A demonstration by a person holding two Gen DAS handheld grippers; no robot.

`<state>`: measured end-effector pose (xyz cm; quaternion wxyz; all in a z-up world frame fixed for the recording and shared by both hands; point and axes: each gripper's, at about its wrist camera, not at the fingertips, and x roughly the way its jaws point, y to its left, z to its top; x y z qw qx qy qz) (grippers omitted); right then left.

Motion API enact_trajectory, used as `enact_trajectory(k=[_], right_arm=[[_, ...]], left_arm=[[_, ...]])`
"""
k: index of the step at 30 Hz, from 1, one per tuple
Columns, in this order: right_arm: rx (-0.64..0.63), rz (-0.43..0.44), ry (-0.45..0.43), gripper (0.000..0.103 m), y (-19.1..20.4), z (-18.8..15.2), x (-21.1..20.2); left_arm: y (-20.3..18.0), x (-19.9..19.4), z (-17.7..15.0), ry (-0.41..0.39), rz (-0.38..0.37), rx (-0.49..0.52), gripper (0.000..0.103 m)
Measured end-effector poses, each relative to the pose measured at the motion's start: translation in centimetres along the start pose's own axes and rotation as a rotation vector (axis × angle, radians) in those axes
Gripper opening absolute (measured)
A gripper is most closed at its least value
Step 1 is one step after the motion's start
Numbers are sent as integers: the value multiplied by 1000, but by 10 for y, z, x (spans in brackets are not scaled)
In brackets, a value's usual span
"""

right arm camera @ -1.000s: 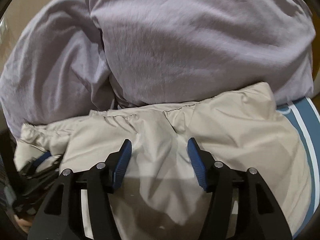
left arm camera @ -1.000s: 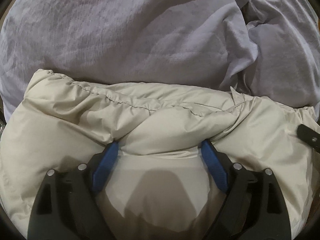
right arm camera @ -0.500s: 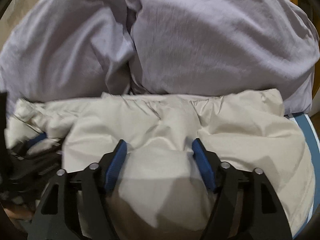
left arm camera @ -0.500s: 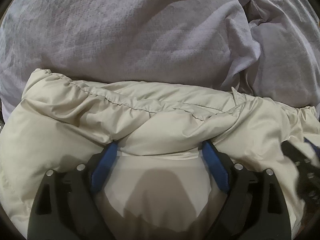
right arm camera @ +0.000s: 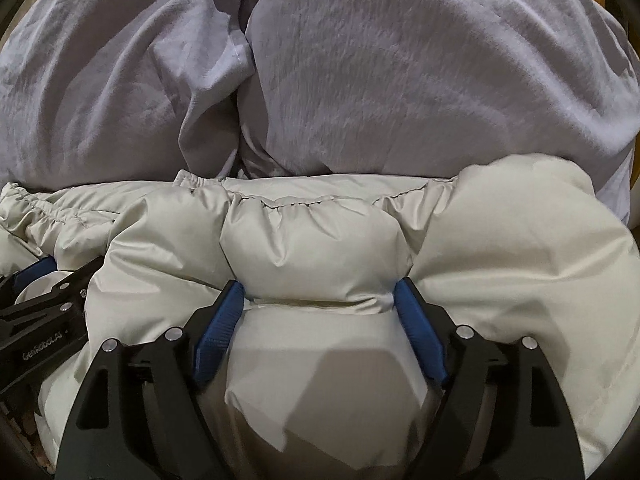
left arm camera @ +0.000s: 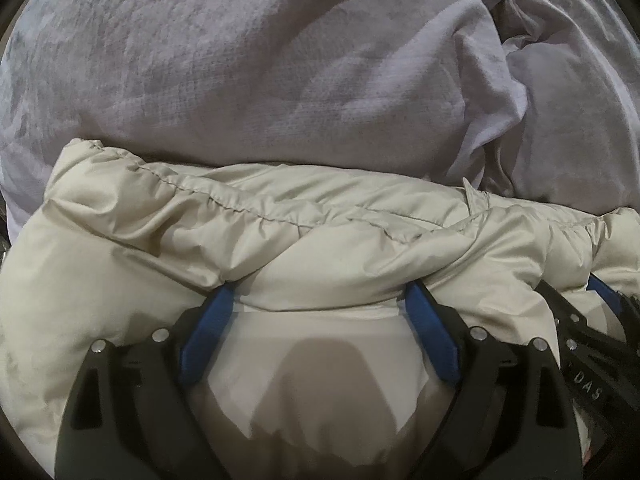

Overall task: Fold large clothes
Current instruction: 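Grasp the folded edge of the beige jacket with both grippers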

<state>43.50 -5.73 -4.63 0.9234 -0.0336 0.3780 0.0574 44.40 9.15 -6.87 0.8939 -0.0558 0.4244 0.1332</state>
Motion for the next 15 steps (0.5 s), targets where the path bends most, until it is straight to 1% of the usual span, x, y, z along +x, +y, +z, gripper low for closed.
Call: enact_trajectory(k=[2,3,5,8,11,15], right_arm=[[15,-7,-13,79,-2,2,-14],[25,4,-25,79,-3,5,-21],[54,34,-60,79,-4,8,-40],[77,86,-83,79,5,11,-57],[57,105,-75,80,21,11,-56],[25,82,-41,83,37,5,-41]], left_arm=[[1,-11,-1,-2,1,7,88],[3,-17,-2,-8,0,10,88],[8,-33,-2,-28,0,9,88],[18,-51,1,-57,-13,-16,88],[25,-56,6,-74,-12,-26,88],[34,-42,9,-53,16,-27,88]])
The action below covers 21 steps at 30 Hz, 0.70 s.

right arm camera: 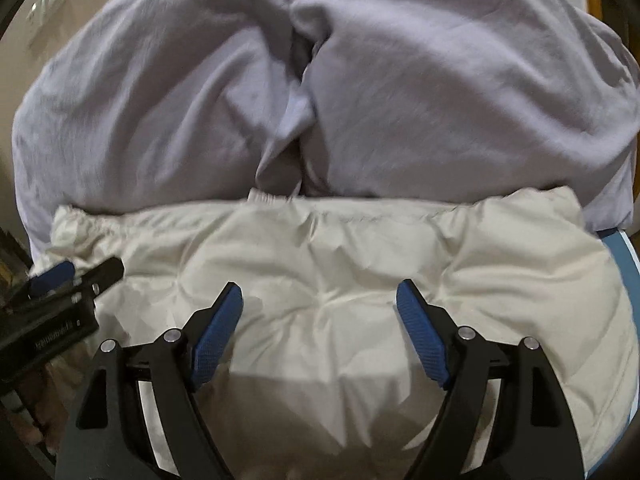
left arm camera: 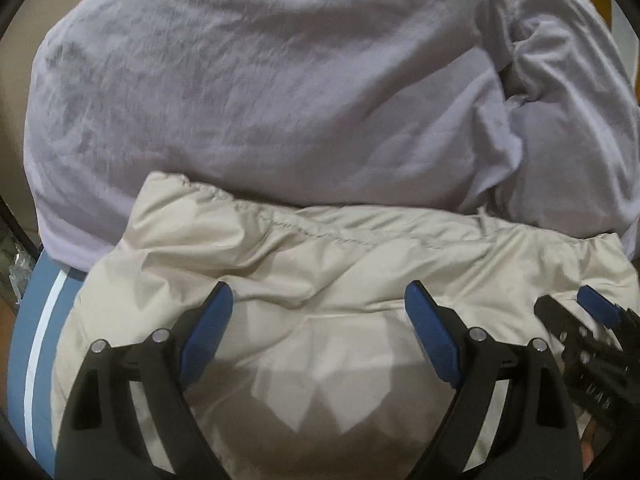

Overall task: Fold large clothes
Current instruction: 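Grasp the folded edge of the beige jacket with both grippers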

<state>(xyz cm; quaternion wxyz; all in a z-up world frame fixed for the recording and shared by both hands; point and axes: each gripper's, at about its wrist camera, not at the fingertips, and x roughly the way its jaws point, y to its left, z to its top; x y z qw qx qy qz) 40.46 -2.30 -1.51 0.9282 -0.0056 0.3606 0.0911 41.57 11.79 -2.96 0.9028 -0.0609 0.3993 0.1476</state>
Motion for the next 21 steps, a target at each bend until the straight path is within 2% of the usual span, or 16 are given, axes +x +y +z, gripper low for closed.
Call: enact_trajectory(k=[4,17,21], right_arm=[[-4,-16,-10,90,3,-7,13],[15,2,-27,91,8,-5,50],[20,34,-5,91,-12,-3,52]], left_arm=[[2,18,-7,22,22,8,88],[1,41,-5,16,20,-5,93],[1,40,-8,35,16,-8,93]])
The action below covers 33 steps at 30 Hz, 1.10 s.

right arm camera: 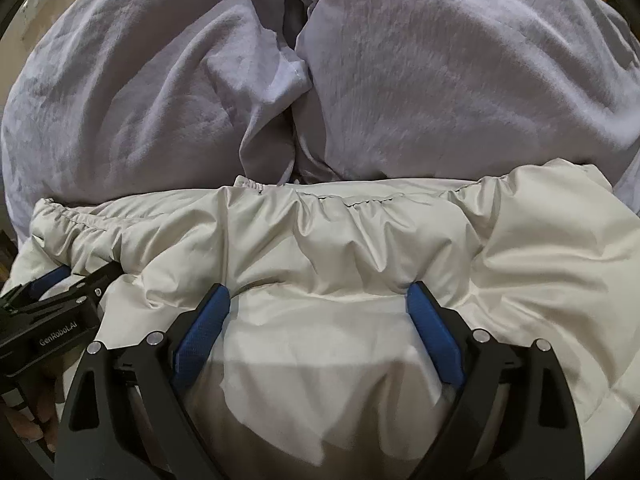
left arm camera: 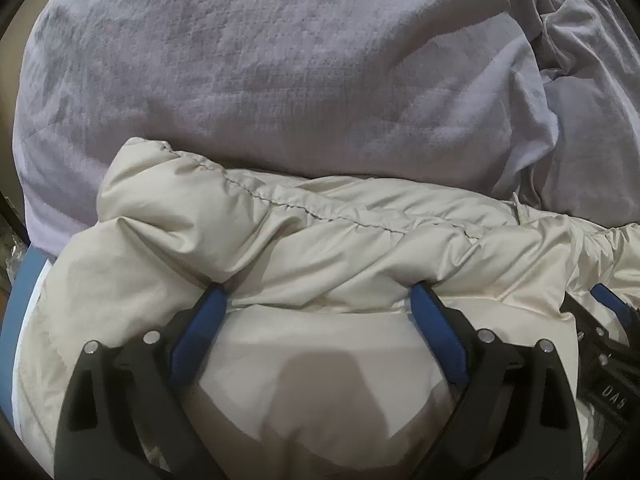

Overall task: Fold large clothes
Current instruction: 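Grasp the folded edge of the beige jacket with both grippers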

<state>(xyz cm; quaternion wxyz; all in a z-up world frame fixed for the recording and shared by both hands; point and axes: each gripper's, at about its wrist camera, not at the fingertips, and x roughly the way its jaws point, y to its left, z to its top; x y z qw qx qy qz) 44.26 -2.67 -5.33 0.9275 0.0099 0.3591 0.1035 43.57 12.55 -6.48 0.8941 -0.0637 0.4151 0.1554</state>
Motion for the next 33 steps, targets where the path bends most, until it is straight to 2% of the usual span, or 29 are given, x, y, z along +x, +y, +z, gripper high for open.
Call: enact_trajectory(k=[6,11,16,21,33], right_arm=[[-36,-47,-91,91,-34,17,-46],[10,-143,-95,91,-86,25,-59],[45,-212,-62,91,-116,21,-48],[42,-238,-36,92,-128,5,-34],[26,-251,-50,97,-149,-13,-5]], left_arm=[[13,-25,3,-24,-24,-14,93],[19,-38,8,-51,11,-3,93],[26,-29,8,-38,65,-4,93],[27,-10,0,-15,102,15,93],[41,17,-11,-15,100,5,95]])
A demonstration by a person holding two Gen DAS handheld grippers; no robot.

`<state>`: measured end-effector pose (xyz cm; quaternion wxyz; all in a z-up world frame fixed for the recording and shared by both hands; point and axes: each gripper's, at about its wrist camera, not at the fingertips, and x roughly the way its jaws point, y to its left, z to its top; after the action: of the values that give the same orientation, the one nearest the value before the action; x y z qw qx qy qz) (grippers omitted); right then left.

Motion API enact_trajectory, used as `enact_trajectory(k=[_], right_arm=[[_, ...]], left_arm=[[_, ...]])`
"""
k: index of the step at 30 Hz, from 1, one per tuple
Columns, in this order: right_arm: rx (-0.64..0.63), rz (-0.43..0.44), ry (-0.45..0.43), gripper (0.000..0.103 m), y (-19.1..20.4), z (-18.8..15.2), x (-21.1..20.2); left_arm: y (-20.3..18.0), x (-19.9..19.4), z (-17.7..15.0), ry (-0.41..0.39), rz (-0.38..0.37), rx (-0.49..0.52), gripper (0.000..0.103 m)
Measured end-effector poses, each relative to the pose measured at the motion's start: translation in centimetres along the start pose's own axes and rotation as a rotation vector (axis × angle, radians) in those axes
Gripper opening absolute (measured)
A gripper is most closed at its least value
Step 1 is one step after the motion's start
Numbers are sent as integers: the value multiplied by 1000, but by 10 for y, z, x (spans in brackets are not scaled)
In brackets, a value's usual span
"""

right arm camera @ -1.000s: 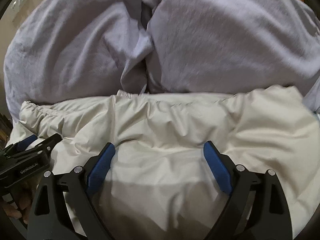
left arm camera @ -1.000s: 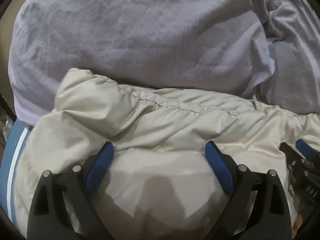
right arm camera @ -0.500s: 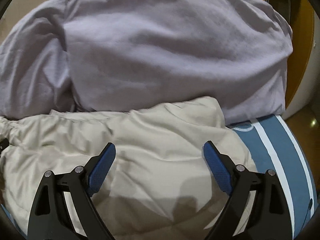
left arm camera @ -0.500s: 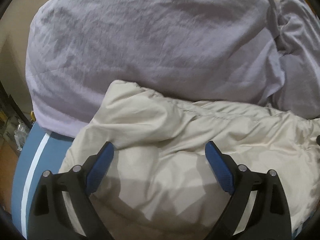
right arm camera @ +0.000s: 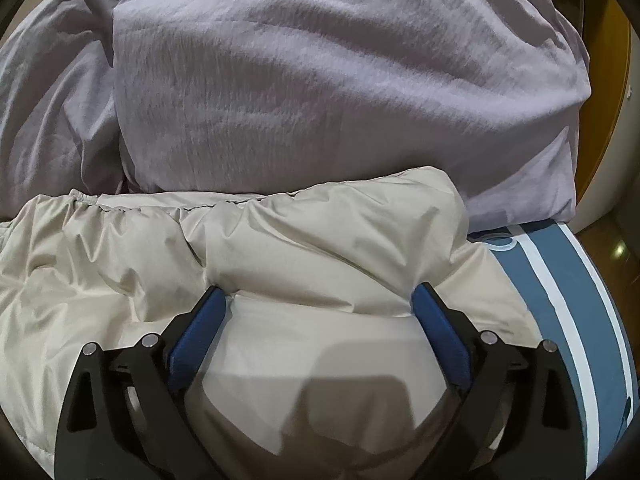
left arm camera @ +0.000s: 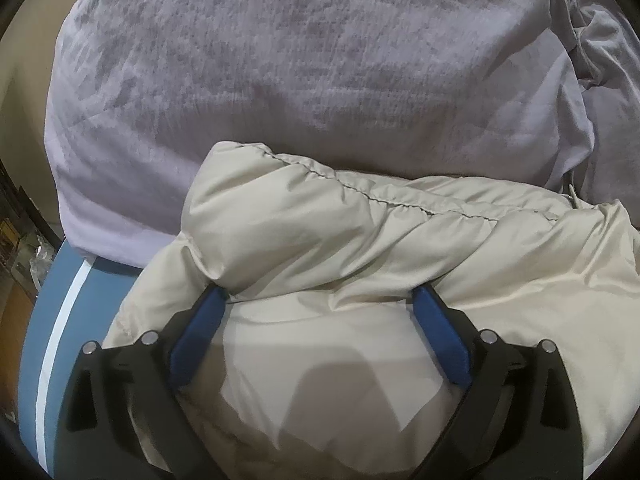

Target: Fold large clothes

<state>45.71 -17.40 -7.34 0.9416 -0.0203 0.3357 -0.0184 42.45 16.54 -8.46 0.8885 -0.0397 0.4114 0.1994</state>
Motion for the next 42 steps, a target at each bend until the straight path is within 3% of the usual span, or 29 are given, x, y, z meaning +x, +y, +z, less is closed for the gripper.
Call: enact_trajectory(k=[5,7,28,35,38,42], right_arm=[[-3,-5,1,99,-1,1,4],[-4,-7,1,100,-3,0,6],[-12,-20,13,102,-16,-1,28],[-8,-15,31,102,-13,0,26],[6,-23,83,102,-19,4,23],[55,-38,69,102,-35,0,-9]], left_arm=[[9,21,15,2,-7,-3,97],[7,25,1,1,-8,-4,97],[8,54,-17,-14,-19,-23,99],[8,51,-16,-1,-18,-21,99],[10,44,-14,34,-12,-21,98],[24,16,-21,33,-29,-44,98]])
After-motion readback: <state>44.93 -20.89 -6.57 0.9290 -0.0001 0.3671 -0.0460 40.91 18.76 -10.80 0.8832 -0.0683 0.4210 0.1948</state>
